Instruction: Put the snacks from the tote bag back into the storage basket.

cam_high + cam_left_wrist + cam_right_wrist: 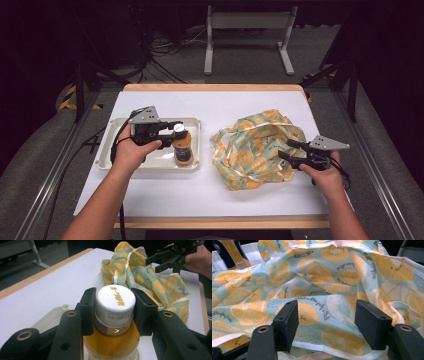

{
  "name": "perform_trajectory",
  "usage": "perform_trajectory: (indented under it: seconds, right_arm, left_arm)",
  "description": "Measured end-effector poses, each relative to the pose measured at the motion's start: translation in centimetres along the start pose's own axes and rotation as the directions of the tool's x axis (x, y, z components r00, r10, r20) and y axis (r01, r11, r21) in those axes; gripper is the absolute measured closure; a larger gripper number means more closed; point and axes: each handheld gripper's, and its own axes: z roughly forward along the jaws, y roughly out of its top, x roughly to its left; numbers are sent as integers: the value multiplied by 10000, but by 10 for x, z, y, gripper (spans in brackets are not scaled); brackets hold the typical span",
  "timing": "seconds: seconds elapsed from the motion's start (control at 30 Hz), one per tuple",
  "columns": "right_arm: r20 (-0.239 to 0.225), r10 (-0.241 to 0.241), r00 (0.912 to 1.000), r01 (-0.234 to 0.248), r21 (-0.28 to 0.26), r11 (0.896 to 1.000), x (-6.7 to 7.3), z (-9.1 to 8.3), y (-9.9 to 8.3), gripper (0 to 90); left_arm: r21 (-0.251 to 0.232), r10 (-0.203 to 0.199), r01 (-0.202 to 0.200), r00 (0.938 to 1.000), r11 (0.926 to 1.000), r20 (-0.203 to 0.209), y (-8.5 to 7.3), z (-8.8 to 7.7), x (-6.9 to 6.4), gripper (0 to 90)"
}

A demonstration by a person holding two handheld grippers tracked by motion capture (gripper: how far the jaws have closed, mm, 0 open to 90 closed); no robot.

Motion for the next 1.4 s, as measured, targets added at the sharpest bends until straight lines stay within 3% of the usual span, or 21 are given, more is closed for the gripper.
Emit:
perform_trajectory:
  seconds: [0.17,0.67,0.83,0.97,1.07,1.17,1.4]
  right_arm:
    - [-3,9,10000,-9,15,10000,0,1,-1,361]
    - [-9,9,10000,-9,13,10000,0,1,-1,360]
    - [-3,23,10000,-23,-3,10000,0,1,-1,358]
    - [1,43,10000,-43,-27,10000,0,1,-1,358]
    - [17,45,10000,-45,-18,10000,-1,1,-1,358]
    - [0,40,10000,-40,-34,10000,-1,1,0,356]
    - [-5,63,10000,-63,-9,10000,0,1,-1,355]
  left_arm:
    - [-196,-74,75,10000,9998,43,-3,0,0,582]
    - [-37,361,-361,9993,9993,-44,-3,0,-9,536]
    - [-120,282,-287,9990,9995,-351,-2,0,-9,324]
    - [-324,91,-106,9989,9994,-464,-1,-4,-11,237]
    - [-457,37,-53,9993,9989,-359,-2,-12,-12,220]
    - [-431,74,-107,9971,9990,-755,-6,-27,-14,182]
    - [-469,-46,-11,9926,9989,-1211,-18,-51,-16,137]
